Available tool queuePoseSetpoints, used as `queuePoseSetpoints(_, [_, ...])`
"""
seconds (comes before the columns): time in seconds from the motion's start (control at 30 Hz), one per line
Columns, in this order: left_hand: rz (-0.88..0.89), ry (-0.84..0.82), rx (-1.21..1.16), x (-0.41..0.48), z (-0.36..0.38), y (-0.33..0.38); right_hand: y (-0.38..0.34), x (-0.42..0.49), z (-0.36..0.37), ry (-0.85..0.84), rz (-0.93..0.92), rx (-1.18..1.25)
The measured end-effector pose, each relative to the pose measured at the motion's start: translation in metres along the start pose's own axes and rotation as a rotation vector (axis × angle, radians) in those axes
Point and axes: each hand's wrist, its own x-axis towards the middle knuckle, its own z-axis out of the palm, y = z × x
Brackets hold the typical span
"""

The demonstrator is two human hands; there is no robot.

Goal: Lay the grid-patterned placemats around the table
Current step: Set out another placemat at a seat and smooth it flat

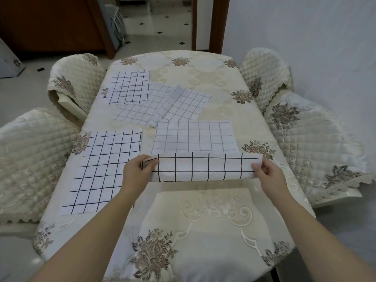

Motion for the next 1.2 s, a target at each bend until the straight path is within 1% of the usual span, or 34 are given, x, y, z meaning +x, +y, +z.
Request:
queuePoseSetpoints(0.13, [-0.009,0.013,-0.048,-0.001,0.002,0.003,-0.005,-0.001,0.003,0.029,0.007,0.007])
queuePoseSetpoints(0.43, [-0.071,0.053,-0.047,0.011,0.004,-0.005,-0.007,0.009,0.007,0.043,0.054,-0.039])
queuePoseSetpoints(0.57, [-0.076,0.062,-0.002,0.025,0.01,-0.008,-0.003,0.021,0.012,0.057,0.069,-0.071])
queuePoseSetpoints(0.73, [-0.091,0.015,0.072,0.048,0.019,-0.02,0.005,0.044,0.023,0.054,0.116,-0.165])
queuePoseSetpoints(0.83, [-0.121,0.003,0.102,0.061,0.026,-0.028,0.011,0.057,0.03,0.044,0.141,-0.224])
queuePoseSetpoints(0.9, [-0.136,-0.001,0.124,0.071,0.032,-0.036,0.015,0.065,0.035,0.038,0.165,-0.218])
queuePoseSetpoints(1.0, [-0.168,-0.014,0.161,0.085,0.039,-0.044,0.025,0.078,0.043,0.059,0.188,-0.226])
queuePoseSetpoints(1.2, [-0.218,-0.001,0.211,0.111,0.055,-0.055,0.042,0.104,0.056,0.068,0.23,-0.323])
